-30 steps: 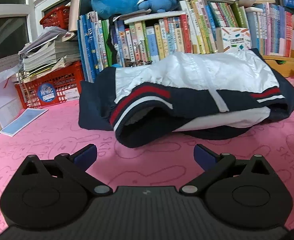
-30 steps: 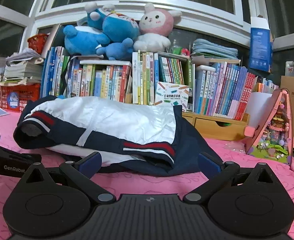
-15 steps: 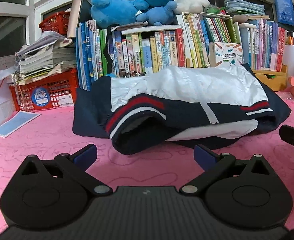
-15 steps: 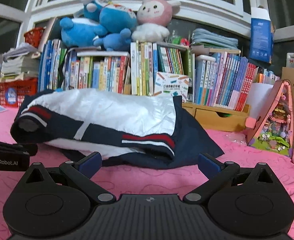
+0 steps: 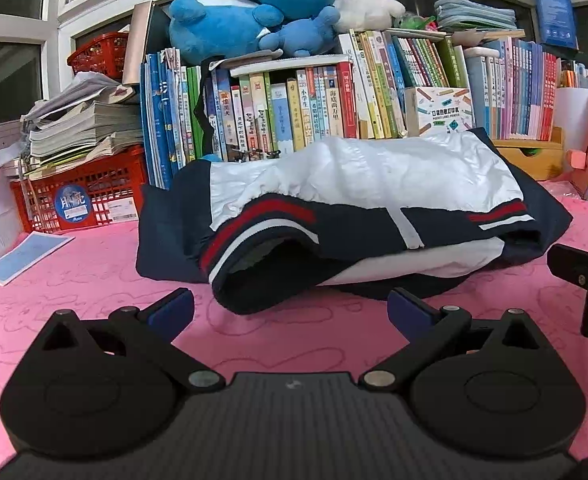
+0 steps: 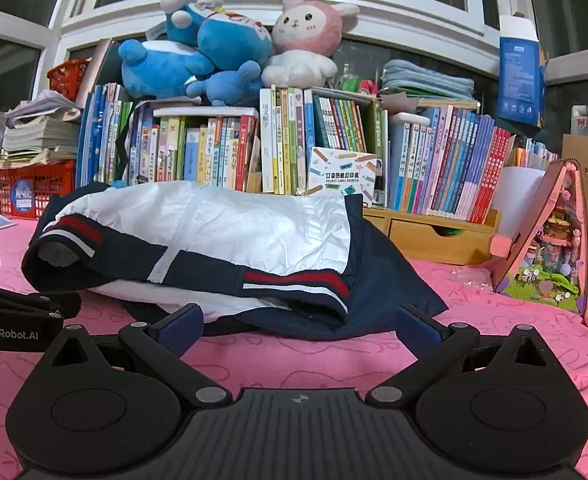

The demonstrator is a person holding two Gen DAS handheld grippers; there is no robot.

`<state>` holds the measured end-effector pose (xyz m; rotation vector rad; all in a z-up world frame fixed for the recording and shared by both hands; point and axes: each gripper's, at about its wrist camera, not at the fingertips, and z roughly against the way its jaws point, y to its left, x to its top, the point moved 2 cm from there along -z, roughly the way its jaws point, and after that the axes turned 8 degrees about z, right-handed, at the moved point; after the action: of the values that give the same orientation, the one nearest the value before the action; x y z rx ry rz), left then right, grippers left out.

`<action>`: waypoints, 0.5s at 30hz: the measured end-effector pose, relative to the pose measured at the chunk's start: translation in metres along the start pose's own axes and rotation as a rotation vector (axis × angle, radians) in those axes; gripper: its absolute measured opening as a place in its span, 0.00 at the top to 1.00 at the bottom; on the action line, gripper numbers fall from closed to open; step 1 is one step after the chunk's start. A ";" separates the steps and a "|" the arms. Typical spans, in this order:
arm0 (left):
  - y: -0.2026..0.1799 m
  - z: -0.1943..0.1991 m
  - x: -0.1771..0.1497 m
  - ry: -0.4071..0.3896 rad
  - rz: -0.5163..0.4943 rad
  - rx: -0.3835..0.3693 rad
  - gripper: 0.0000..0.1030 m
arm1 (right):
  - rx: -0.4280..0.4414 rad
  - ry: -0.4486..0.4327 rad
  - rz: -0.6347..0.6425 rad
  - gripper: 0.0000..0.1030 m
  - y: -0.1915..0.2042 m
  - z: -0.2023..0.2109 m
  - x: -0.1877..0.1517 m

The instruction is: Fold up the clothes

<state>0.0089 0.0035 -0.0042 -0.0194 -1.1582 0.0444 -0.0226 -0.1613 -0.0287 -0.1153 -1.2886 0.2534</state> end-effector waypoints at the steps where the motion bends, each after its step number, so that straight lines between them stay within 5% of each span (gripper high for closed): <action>1: 0.000 0.000 0.000 0.000 0.000 -0.003 0.00 | 0.000 0.001 0.000 0.00 0.000 0.000 0.000; 15: 0.003 -0.004 0.000 0.028 0.019 -0.016 0.00 | 0.016 0.023 0.005 0.00 0.001 -0.005 0.000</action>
<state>0.0129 0.0066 -0.0059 -0.0451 -1.1300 0.0515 -0.0184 -0.1599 -0.0302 -0.1072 -1.2632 0.2663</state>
